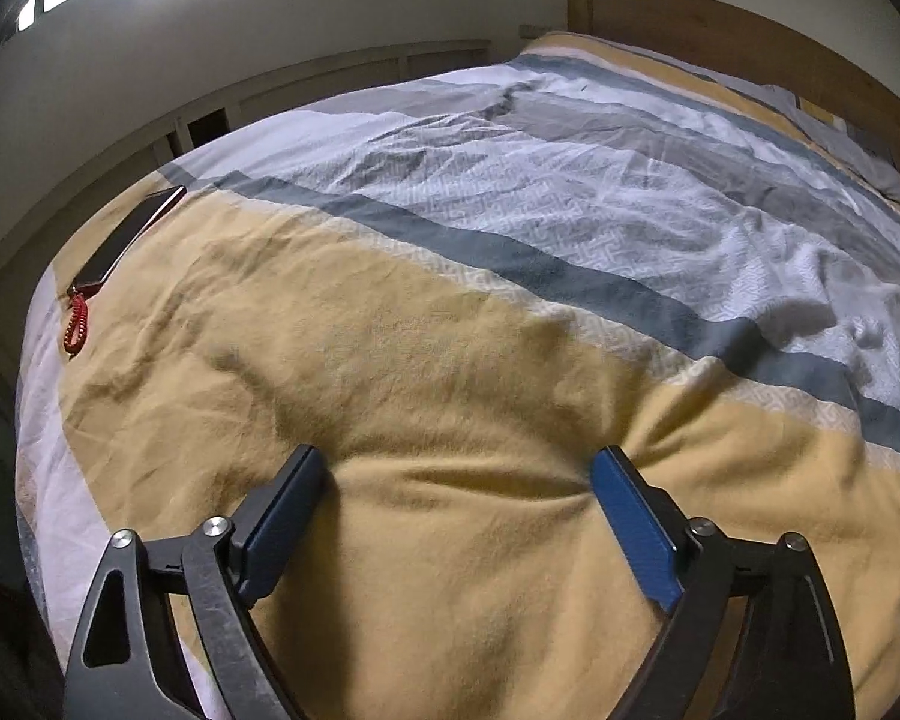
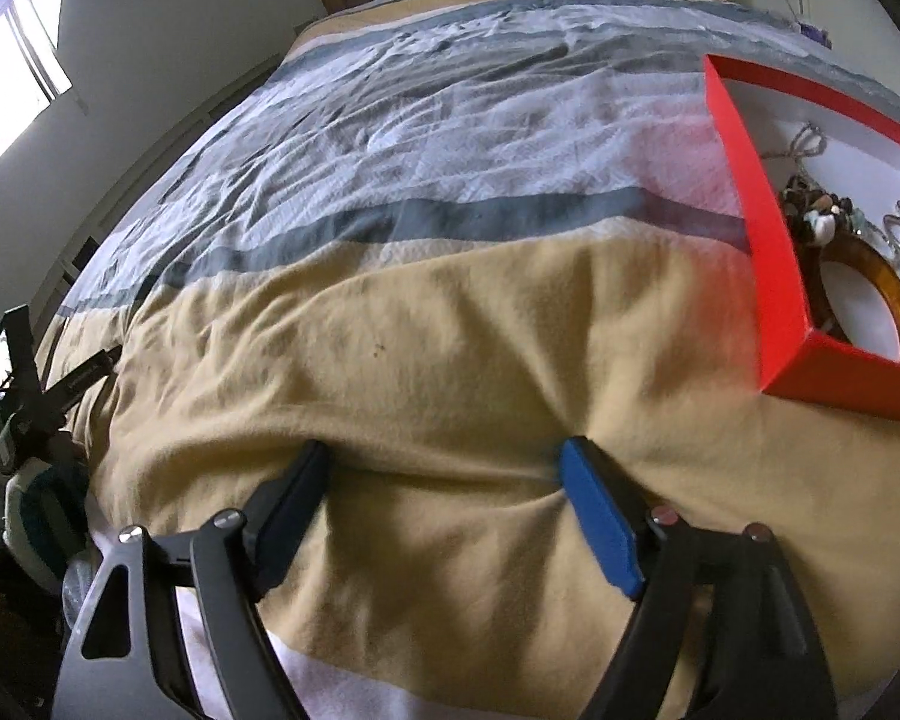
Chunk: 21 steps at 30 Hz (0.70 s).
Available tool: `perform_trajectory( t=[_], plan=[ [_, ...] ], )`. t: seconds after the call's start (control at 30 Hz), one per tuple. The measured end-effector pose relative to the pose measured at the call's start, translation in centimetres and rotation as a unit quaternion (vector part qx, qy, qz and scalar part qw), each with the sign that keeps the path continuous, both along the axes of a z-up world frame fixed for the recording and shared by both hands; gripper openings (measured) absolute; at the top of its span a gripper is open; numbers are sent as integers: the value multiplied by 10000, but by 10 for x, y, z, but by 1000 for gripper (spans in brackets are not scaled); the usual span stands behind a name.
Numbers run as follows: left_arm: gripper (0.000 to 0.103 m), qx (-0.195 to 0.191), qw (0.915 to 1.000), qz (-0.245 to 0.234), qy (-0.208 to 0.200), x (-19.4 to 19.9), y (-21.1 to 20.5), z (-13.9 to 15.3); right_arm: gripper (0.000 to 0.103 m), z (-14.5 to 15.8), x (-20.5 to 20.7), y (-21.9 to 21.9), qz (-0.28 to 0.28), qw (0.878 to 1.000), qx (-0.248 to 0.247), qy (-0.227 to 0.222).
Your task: Organize jewelry
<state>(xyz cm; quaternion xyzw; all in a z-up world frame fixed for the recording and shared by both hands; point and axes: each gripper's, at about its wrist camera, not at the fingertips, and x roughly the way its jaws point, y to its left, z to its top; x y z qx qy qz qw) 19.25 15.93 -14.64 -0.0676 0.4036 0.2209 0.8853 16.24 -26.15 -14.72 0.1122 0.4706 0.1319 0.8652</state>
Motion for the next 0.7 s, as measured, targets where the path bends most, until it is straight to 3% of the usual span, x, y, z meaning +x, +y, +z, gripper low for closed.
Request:
perform_trajectory(
  t=[0.47, 0.7],
  plan=[
    [95, -236, 9997, -15, -95, 0, 7, -3, 80, -2, 1, -15, -59, 9987, 503, 5],
    [95, -316, 9994, -23, -137, -1, 9, -3, 81, -11, 0, -47, -281, 9845, 1728, -84]
  ],
)
